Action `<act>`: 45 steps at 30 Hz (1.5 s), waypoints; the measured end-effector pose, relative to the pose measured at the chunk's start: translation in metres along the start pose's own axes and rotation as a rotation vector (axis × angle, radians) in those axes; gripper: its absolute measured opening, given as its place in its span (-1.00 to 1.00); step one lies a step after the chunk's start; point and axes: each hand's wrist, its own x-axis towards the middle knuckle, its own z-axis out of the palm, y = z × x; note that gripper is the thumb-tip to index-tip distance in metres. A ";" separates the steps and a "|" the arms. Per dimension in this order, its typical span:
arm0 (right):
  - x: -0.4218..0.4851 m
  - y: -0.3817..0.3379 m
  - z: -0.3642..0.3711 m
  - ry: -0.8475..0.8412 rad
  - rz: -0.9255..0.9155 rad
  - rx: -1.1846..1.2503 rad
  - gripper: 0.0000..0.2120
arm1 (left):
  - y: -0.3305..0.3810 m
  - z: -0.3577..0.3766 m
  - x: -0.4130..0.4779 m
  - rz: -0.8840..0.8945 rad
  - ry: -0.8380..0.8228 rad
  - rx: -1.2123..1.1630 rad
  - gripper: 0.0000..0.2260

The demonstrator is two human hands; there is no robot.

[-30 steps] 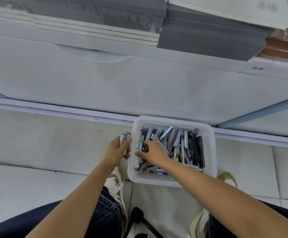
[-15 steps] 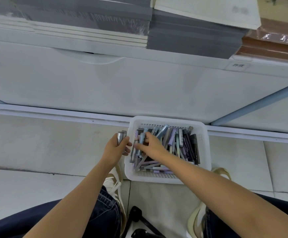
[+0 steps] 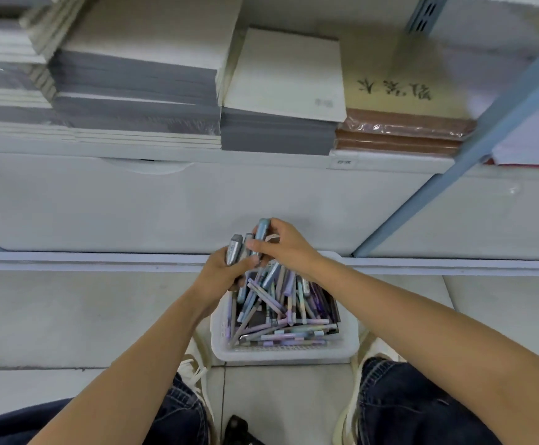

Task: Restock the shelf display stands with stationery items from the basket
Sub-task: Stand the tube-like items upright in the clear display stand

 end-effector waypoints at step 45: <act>-0.162 -0.302 -0.184 0.452 -0.871 0.015 -0.91 | 0.317 0.121 -0.082 0.575 -0.093 -0.019 -0.69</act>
